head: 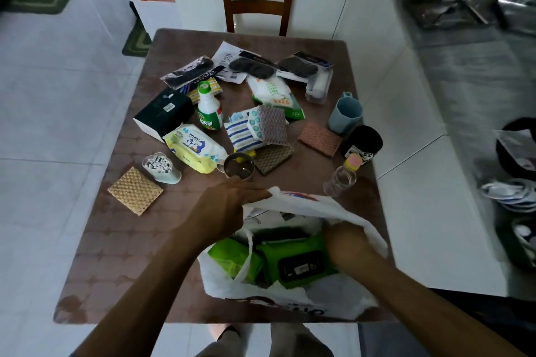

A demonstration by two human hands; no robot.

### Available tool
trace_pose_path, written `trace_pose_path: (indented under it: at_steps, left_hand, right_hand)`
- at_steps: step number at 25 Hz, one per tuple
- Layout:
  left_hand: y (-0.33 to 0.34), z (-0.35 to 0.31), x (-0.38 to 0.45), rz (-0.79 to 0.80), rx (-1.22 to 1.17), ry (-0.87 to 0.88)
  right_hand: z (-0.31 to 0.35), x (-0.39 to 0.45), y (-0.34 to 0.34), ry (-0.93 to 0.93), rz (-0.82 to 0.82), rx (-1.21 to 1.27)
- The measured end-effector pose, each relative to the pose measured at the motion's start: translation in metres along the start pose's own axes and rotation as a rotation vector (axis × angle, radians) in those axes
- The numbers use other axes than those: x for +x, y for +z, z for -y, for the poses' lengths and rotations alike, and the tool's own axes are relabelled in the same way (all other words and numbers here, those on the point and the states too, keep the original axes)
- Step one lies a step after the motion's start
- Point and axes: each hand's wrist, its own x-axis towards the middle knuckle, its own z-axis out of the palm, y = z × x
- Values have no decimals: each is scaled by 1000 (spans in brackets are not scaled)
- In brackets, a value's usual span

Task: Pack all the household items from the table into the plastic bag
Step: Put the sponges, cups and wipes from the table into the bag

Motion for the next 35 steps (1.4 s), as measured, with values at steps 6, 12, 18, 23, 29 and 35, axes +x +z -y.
trace_pose_path:
  at_steps: [6, 12, 18, 23, 29, 35]
  left_hand:
    - [2, -4, 3, -172, -56, -92]
    - [14, -25, 25, -176, 124, -225]
    - [24, -19, 38, -75, 52, -204]
    - [15, 0, 35, -91, 124, -323]
    - [-3, 31, 8, 51, 111, -425]
    - [-14, 50, -20, 52, 29, -302]
  right_hand:
    - [-20, 0, -98, -544, -343, 637]
    - [-82, 95, -55, 128, -283, 312]
    - [-86, 86, -51, 174, -370, 639]
    - [-67, -20, -115, -229, -744, 1032]
    - [40, -33, -62, -340, -292, 737]
    - [62, 20, 6, -250, -278, 271]
